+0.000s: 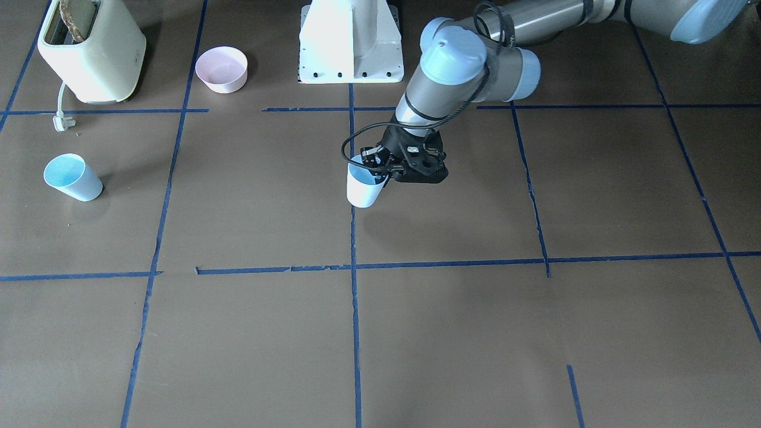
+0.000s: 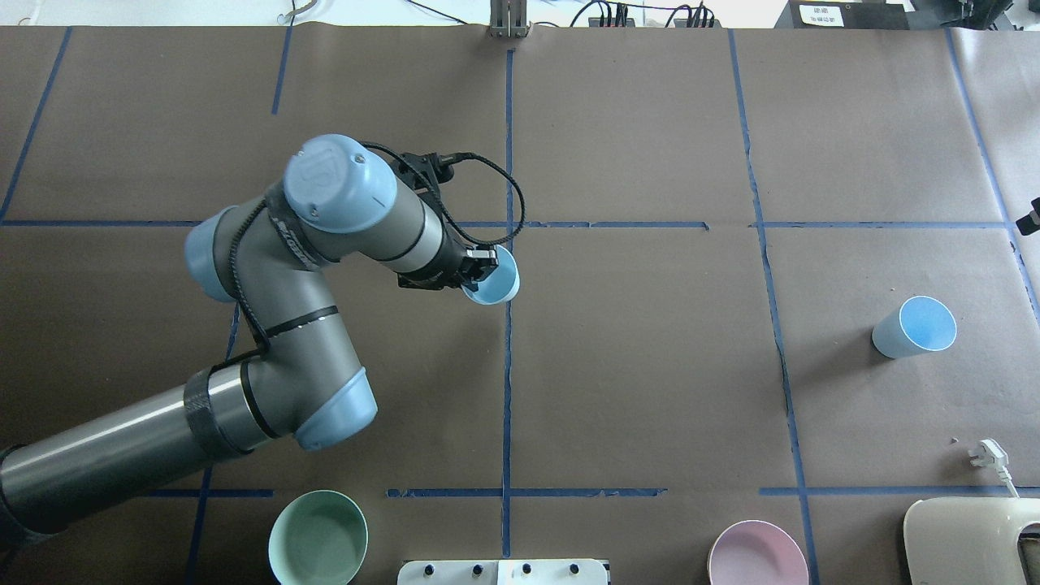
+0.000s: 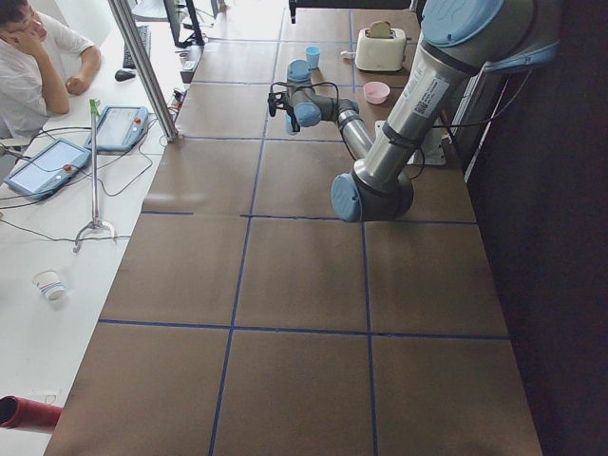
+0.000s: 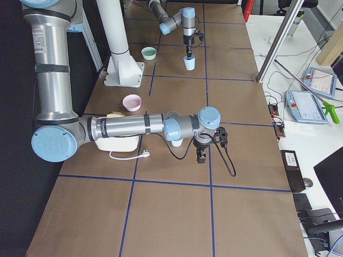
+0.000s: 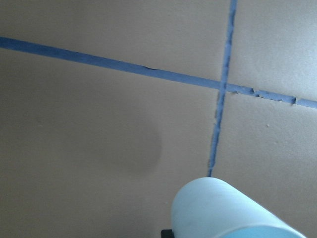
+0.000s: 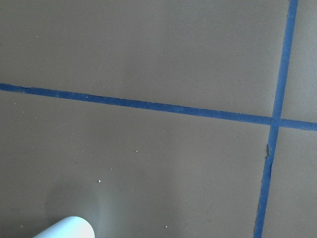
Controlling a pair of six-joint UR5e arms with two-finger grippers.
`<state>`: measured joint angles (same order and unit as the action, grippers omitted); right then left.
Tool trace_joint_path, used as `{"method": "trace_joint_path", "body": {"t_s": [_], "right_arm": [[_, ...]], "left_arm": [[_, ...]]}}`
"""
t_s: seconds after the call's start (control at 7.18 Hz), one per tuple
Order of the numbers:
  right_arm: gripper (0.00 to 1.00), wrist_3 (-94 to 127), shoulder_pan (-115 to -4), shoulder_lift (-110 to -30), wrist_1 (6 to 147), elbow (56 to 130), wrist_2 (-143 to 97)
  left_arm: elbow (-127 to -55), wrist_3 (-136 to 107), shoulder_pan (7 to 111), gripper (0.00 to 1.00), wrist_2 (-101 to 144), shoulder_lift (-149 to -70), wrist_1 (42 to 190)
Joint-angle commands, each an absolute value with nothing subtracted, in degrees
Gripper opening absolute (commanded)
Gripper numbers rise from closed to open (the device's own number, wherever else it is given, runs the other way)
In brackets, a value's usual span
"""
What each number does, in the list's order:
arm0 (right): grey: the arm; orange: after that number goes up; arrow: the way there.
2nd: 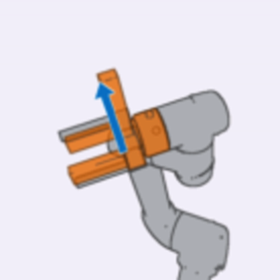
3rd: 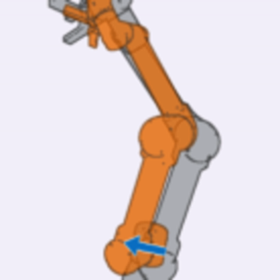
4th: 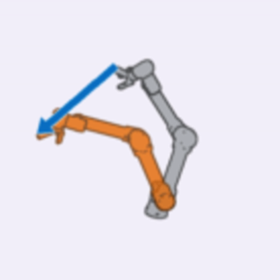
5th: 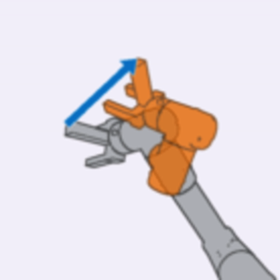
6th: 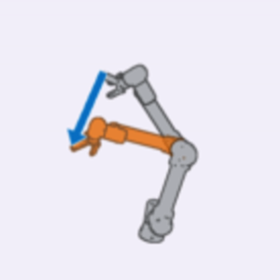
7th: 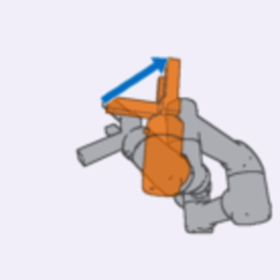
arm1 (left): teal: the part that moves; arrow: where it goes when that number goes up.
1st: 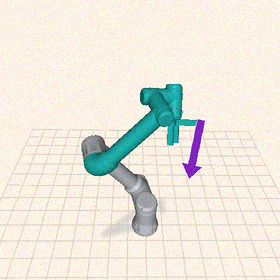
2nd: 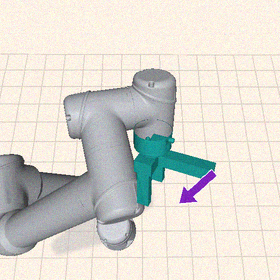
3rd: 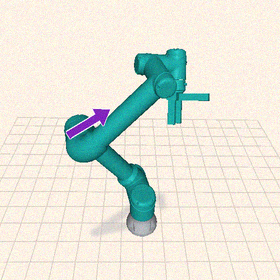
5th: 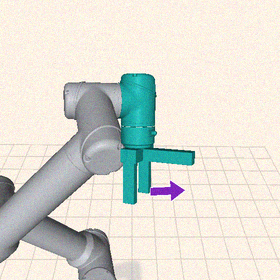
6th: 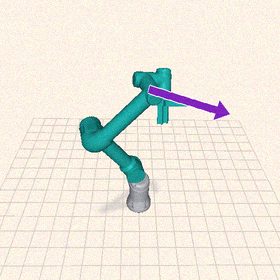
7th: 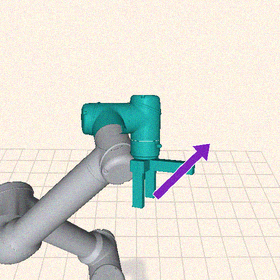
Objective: Stack blue cups with both arms
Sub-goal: 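Carry the light blue cup with the left gripper to the table center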
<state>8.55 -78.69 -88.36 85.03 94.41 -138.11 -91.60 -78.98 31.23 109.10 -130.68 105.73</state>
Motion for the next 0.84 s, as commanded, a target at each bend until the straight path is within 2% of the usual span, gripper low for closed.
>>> {"method": "trace_joint_path", "body": {"t_s": [0.0,0.14,0.42,0.7], "right_arm": [[1.0,8.4,-77.5,-88.2,84.0,94.6,-138.1],[1.0,9.0,-76.6,-88.9,78.4,94.1,-138.0],[1.0,9.0,-76.6,-89.0,77.2,94.0,-138.1],[1.0,9.0,-76.6,-89.0,77.3,94.0,-138.3]], "left_arm": [[-91.2,-74.3,27.4,0.0,103.9,-133.8,96.5],[-90.7,-74.2,26.9,0.0,103.7,-133.9,96.2],[-89.5,-74.1,25.7,0.02,103.2,-134.1,96.6],[-88.9,-74.1,25.5,0.14,103.3,-134.0,96.8]]}}
